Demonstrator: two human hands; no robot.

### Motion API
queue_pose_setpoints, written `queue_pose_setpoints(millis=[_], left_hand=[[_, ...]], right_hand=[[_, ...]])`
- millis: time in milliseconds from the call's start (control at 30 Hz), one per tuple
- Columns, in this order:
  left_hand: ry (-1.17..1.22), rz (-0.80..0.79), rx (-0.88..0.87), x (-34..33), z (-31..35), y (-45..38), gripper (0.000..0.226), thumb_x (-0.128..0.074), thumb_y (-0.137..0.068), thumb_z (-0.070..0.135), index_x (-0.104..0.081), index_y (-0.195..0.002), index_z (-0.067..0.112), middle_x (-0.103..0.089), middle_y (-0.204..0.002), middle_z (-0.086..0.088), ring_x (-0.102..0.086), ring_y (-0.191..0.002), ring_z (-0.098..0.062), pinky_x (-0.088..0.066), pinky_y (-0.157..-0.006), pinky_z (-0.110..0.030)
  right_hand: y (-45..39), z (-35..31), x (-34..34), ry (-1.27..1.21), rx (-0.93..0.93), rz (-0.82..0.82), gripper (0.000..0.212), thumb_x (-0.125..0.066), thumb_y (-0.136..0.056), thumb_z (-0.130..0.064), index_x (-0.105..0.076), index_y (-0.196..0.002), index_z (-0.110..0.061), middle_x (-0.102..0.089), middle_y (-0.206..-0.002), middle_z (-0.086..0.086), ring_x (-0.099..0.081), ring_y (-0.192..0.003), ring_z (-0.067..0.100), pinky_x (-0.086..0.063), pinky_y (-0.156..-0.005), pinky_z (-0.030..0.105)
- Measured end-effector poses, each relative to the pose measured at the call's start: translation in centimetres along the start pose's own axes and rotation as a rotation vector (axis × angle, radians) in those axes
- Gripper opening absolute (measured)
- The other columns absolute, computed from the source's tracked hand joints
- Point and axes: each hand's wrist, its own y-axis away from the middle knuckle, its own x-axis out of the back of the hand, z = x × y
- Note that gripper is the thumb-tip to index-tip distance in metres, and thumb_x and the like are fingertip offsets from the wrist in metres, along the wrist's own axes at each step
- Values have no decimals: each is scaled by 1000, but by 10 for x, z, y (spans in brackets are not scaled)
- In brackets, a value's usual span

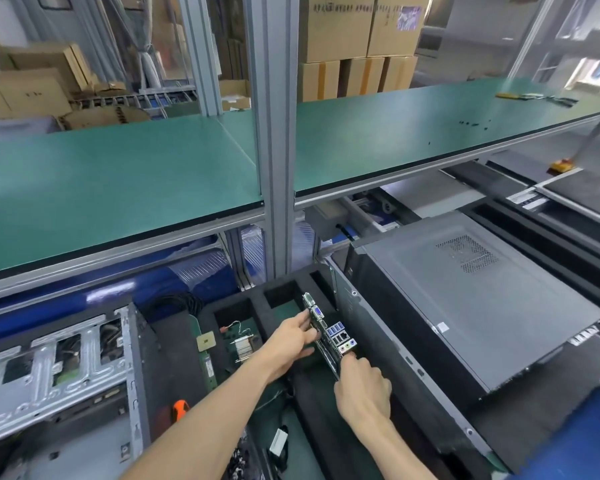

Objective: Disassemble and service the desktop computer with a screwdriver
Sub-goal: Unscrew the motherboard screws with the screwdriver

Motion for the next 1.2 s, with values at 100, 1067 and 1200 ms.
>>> queue_pose_setpoints(millis=[100, 1067, 1200], left_hand=[[18, 17, 1, 2, 0, -1, 63, -40, -101, -1, -27, -157, 24, -41, -152, 16, -58, -121, -9, -44, -105, -35], [37, 375, 198, 53, -31, 25, 9, -61, -95, 4, -62, -103, 0, -62, -100, -12, -66, -84, -26, -62, -71, -36], [-1, 345, 151, 60, -27, 33, 5, -63, -88, 4, -61, -90, 8, -59, -91, -10, -57, -82, -23, -53, -79, -33]], right_hand=[[-1, -3, -2, 13, 2, -2, 26, -62, -95, -29, -55, -117, -16, -69, -108, 1, -69, -99, 24, -47, -70, 35], [45, -47, -41, -93, 116, -81, 38, -50, -95, -46, -45, -120, -18, -66, -116, 2, -67, -103, 29, -45, -73, 39], [41, -53, -29, -169, 91, 49, 49, -48, -94, -52, -38, -128, -19, -69, -107, 1, -68, -97, 28, -39, -68, 40]])
